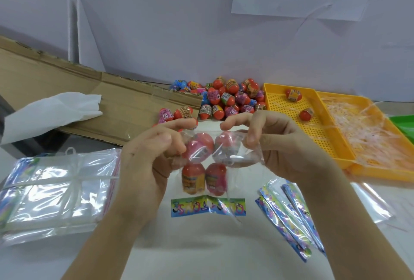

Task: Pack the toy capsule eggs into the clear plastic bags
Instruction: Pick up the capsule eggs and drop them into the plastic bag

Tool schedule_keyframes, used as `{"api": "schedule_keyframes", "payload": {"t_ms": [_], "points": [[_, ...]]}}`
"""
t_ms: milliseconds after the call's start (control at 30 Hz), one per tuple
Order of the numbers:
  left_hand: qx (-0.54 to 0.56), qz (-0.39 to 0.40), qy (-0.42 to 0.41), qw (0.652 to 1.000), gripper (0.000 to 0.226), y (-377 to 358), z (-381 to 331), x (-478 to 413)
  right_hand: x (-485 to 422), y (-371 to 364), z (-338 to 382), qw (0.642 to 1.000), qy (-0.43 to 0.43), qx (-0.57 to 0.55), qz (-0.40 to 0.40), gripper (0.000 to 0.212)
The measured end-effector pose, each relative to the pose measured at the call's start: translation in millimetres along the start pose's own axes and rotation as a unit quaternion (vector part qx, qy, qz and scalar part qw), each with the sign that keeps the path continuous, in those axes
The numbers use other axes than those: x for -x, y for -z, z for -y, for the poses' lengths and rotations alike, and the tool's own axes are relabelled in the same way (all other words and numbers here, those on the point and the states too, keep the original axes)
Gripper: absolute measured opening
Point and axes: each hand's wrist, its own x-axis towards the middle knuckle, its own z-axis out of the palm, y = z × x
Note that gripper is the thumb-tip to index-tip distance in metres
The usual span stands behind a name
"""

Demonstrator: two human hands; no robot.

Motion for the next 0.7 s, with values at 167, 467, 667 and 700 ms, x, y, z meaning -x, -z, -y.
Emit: {"api": "schedule_keyframes", "payload": {"t_ms": [167,467,667,700], "points": [[-0.067,-0.024,-0.029,0.997,0.024,1.2,2.1,0.0,-1.0,-1.7,0.0,1.000,0.014,0.017,-0.001,0.003],[0.013,0.001,0.024,1.000,0.060,5.1,-1.3,-5.9,1.5,-2.8,3.5,0.999,0.033,-0.011,-0.023,0.006],[-0.014,0.030,0.113,0.993,0.024,1.4,-2.1,-2.1,1.1,-5.1,6.7,0.999,0.028,0.023,-0.037,0.009],[-0.006,0.014,0.121,0.993,0.016,0.4,-2.0,-2.0,1.7,-4.2,7.1,0.998,0.028,0.038,-0.037,0.008]]}}
